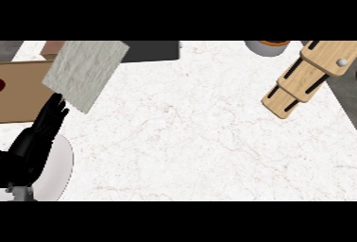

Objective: Pick the cupcake from the placemat and place it in the tiered shelf

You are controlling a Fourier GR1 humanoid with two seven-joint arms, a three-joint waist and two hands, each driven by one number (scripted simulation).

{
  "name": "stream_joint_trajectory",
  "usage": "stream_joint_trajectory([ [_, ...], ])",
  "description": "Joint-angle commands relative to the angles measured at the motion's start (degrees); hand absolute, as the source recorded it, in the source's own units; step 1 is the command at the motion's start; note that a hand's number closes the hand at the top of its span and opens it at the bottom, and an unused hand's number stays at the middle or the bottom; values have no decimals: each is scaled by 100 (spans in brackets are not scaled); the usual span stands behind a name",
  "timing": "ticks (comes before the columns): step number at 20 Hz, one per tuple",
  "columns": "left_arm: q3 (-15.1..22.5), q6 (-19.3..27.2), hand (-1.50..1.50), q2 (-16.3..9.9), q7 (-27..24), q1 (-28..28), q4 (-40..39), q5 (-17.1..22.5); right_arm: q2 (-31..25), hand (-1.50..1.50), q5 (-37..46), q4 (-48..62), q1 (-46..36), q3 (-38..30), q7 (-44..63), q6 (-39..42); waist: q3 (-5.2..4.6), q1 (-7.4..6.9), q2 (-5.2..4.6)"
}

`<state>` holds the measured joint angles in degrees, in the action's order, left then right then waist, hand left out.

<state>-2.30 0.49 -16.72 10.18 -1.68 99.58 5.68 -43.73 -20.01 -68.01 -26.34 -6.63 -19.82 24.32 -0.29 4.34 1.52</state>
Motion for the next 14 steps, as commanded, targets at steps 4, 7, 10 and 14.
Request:
stream_joint_trajectory([
  [4,19,-24,0,65,-180,285,-322,-95,108,150,-2012,-1368,-132,-409,2483,-254,8,-173,-76],
  [7,68,-29,0,30,-58,100,-54,-73,-1771,150,1335,-1554,-488,-433,823,-1013,-16,-101,-66],
  [10,102,-87,0,-5,77,358,16,-38,-1659,150,2316,-1916,-346,-85,635,-1737,23,-345,-150],
  [14,103,-276,0,51,-189,296,-213,24,-1443,150,3108,-1446,-323,-10,255,-2332,28,-497,-180],
])
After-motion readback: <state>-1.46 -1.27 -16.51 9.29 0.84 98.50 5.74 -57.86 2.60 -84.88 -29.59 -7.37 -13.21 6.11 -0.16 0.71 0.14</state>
